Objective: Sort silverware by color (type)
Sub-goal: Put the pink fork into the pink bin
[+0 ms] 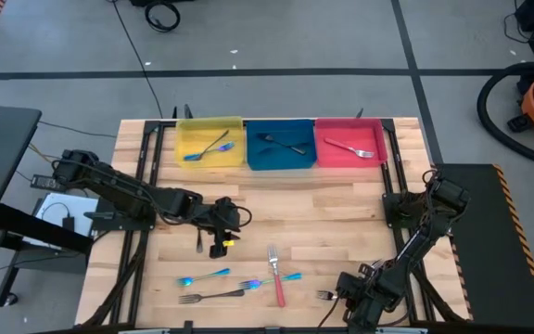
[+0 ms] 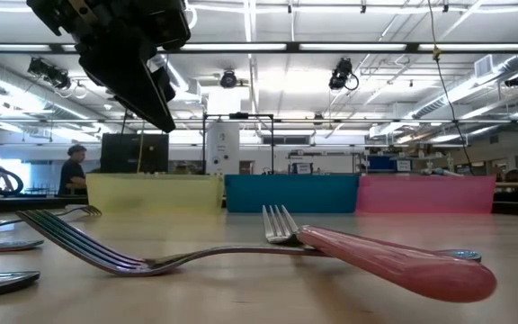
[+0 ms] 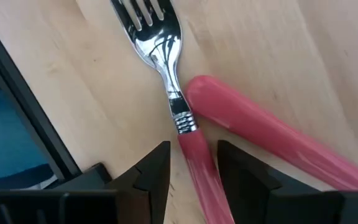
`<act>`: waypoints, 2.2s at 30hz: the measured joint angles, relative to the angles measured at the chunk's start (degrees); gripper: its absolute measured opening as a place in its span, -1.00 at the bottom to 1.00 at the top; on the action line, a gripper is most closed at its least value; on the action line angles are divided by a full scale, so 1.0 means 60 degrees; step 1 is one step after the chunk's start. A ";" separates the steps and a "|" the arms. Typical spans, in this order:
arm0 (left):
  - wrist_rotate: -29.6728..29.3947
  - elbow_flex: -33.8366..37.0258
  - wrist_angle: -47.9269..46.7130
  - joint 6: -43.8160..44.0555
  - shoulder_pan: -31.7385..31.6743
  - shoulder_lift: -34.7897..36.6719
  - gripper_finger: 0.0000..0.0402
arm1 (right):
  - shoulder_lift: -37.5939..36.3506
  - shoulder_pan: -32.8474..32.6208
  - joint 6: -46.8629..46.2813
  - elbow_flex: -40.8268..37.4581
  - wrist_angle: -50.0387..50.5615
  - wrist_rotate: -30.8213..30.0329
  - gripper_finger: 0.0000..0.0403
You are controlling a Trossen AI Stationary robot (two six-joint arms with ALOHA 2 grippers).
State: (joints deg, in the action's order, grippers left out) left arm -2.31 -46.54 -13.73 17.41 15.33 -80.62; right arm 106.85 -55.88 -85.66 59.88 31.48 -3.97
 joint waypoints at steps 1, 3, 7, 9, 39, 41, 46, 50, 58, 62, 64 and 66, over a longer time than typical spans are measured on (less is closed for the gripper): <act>0.0003 0.0000 0.0006 0.0000 0.0000 0.0000 -0.47 | 0.0040 0.0000 -0.0067 0.0002 0.0039 0.0000 -0.30; 0.0000 0.0000 0.0006 0.0000 0.0000 0.0000 -0.47 | 0.0121 0.0000 -0.0228 0.0019 0.0105 -0.0007 -0.30; 0.0004 0.0000 0.0014 -0.0003 0.0004 0.0000 -0.47 | 0.0174 0.0011 -0.0701 0.0033 0.0300 -0.0018 -0.38; 0.0000 0.0000 0.0010 -0.0007 0.0000 0.0000 -0.47 | 0.0174 0.0011 -0.0937 0.0033 0.0398 -0.0077 -0.46; 0.0003 0.0000 0.0018 -0.0018 -0.0003 0.0000 -0.47 | -0.0907 0.0652 -0.1160 0.0291 0.1209 -0.2328 -0.74; 0.0004 0.0000 0.0025 -0.0018 -0.0025 0.0000 -0.47 | -0.1158 0.1017 -0.1024 0.0313 0.1621 -0.2475 -0.74; 0.0004 0.0000 0.0017 -0.0151 -0.0185 0.0000 -0.47 | -0.1873 0.2238 -0.0030 0.0316 0.2948 -0.2840 -0.74; 0.0001 0.0000 0.0017 -0.0880 -0.0382 0.0000 -0.47 | -0.2617 0.3490 0.1310 0.0317 0.3946 -0.3422 -0.74; 0.0000 0.0000 -0.0004 -0.2260 -0.1007 0.0000 -0.47 | -0.4304 0.6274 0.4302 0.0328 0.5522 -0.4181 -0.81; 0.0000 0.0000 -0.0001 -0.2820 -0.1517 0.0000 -0.47 | -0.5053 0.7910 0.6071 0.0328 0.6056 -0.4192 -0.97; 0.0000 0.0000 0.0008 -0.3010 -0.1844 0.0000 -0.47 | -0.5349 0.8753 0.7096 0.0328 0.6118 -0.4192 -0.99; 0.0000 0.0000 0.0062 -0.3120 -0.2204 0.0000 -0.47 | -0.5592 0.9617 0.8019 0.0328 0.6081 -0.4199 -0.99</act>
State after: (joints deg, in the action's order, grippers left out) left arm -2.31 -46.54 -13.36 -1.31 2.11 -80.62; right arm 73.30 1.82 -37.55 61.84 67.97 -29.16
